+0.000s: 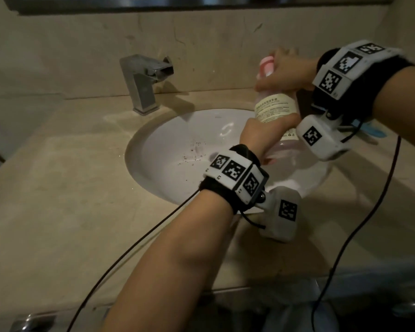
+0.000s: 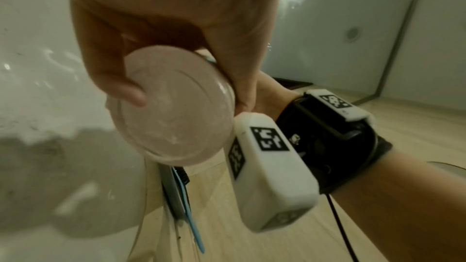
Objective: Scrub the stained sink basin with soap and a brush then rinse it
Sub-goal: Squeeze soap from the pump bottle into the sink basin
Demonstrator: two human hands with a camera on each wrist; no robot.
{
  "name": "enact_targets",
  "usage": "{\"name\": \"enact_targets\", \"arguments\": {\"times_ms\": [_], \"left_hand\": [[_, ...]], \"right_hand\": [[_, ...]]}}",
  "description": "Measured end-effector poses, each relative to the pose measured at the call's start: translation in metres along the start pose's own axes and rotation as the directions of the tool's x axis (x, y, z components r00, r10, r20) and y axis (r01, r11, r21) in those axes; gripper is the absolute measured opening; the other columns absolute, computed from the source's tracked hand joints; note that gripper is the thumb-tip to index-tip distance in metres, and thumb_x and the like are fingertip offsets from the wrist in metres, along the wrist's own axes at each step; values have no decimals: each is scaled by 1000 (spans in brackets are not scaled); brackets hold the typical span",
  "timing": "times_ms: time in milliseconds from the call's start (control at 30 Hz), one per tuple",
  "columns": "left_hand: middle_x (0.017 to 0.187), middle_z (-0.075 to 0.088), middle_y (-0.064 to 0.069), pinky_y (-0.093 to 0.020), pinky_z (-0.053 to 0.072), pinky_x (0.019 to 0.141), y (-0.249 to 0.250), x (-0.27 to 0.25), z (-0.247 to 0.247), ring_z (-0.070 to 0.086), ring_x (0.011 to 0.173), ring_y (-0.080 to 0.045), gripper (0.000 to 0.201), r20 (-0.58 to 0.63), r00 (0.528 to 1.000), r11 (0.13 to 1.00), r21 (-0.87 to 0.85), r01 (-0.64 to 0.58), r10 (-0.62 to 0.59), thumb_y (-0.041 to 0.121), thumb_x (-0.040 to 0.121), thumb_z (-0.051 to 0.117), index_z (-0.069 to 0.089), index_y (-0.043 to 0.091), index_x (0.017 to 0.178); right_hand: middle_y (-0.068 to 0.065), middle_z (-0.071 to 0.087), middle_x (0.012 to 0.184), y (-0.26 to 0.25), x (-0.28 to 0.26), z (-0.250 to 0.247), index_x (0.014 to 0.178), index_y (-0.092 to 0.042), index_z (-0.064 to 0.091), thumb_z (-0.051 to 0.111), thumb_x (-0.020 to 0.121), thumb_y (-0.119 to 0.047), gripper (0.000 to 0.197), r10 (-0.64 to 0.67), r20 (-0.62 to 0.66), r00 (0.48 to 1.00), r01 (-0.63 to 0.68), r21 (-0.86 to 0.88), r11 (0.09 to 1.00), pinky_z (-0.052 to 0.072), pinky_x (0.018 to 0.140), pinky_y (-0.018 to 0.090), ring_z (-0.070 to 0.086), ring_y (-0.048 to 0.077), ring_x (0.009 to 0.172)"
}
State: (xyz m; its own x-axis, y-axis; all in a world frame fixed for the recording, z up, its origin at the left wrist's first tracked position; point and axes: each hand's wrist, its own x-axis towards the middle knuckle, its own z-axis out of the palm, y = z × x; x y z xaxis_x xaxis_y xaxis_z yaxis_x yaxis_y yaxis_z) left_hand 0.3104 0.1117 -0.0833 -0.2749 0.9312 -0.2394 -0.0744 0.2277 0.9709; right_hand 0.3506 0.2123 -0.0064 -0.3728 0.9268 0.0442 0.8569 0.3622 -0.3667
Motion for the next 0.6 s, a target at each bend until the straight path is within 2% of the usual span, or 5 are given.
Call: {"name": "enact_targets", "arguments": {"times_ms": [167,333,400,533,600], "left_hand": [[76,60,0,-16,36,44,9,1,-5,55,59,-17,42,-6,1000,1000,24,-18,18,33,64,72,60,15,100],[70,57,1,-14,34,39,10,3,-14,49,48,-14,56,-76,994,993,104,-64,72,31,59,73,60,12,110],[71,58,1,-12,34,37,10,4,-21,50,50,-12,46,-87,992,982,170,-77,93,28,62,74,60,14,104],[75,61,1,-14,35,44,19,0,-41,51,51,-11,28,-29,996,956,284,-70,82,31,70,69,58,18,92],[73,60,4,-13,36,46,26,-3,-53,51,50,-8,24,24,999,936,348,-52,47,35,74,65,56,21,92]], "right_hand": [[19,45,132,-5,0,-11,134,0,36,67,82,-31,68,-65,-54,996,64,-31,997,47,56,28,58,33,106],[20,43,133,-15,-7,-17,134,-3,36,67,82,-23,64,-108,-82,991,107,-15,994,55,82,41,56,36,111],[19,44,131,-14,-8,-19,133,-6,36,66,84,-22,60,-112,-45,993,114,41,993,56,80,42,58,37,107],[15,55,118,-16,-13,-24,127,-4,46,60,89,-15,42,-136,38,990,127,188,974,55,70,30,61,28,100],[16,57,121,-19,-17,-27,128,-5,48,55,90,-8,38,-128,75,989,106,245,964,54,75,31,60,26,98]]}}
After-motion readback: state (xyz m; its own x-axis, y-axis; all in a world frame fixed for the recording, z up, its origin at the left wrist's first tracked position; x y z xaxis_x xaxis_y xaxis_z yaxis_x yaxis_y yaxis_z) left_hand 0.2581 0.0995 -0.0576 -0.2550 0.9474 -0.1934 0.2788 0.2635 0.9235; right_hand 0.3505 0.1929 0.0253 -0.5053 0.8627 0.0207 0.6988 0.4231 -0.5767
